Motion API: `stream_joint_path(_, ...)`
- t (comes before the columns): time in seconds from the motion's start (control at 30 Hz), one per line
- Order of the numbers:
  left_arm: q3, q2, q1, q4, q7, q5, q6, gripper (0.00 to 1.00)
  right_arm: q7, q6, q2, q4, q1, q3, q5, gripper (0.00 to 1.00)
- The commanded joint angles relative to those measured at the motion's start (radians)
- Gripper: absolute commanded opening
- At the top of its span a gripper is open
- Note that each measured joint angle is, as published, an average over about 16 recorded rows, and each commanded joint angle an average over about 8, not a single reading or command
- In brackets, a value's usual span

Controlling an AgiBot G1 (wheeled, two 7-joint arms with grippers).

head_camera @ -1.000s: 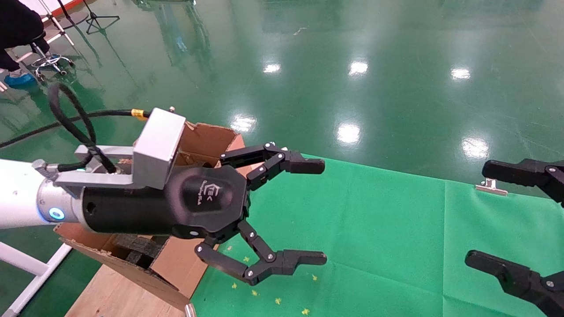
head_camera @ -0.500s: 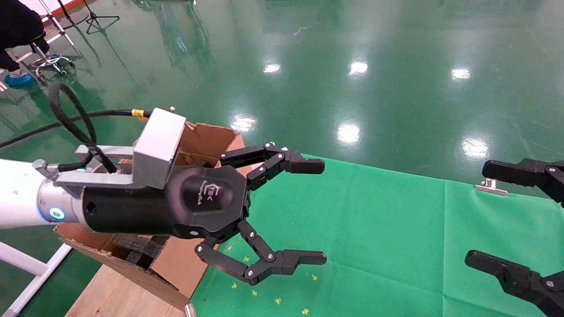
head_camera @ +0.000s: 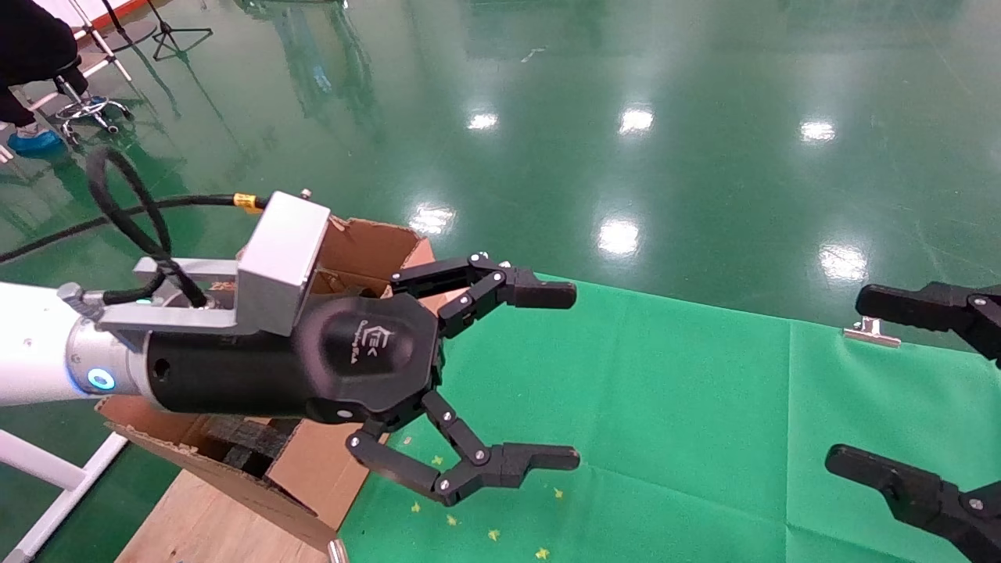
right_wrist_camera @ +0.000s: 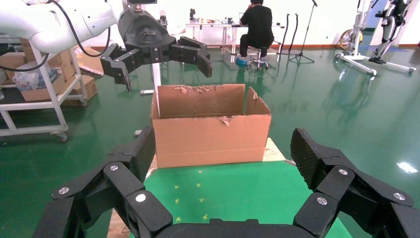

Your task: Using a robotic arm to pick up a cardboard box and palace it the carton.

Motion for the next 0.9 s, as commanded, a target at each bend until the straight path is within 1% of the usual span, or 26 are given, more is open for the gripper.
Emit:
stream_joint_path(0.03,0.0,0.0,0.0,0.0,0.0,0.0,0.0,1.0,0.0,0.0,0.0,0.0,0.0,0.0,0.0,1.0)
stream_joint_path(0.9,0.0,0.0,0.0,0.0,0.0,0.0,0.0,1.0,0.0,0.0,0.0,0.0,0.0,0.0,0.0,1.0)
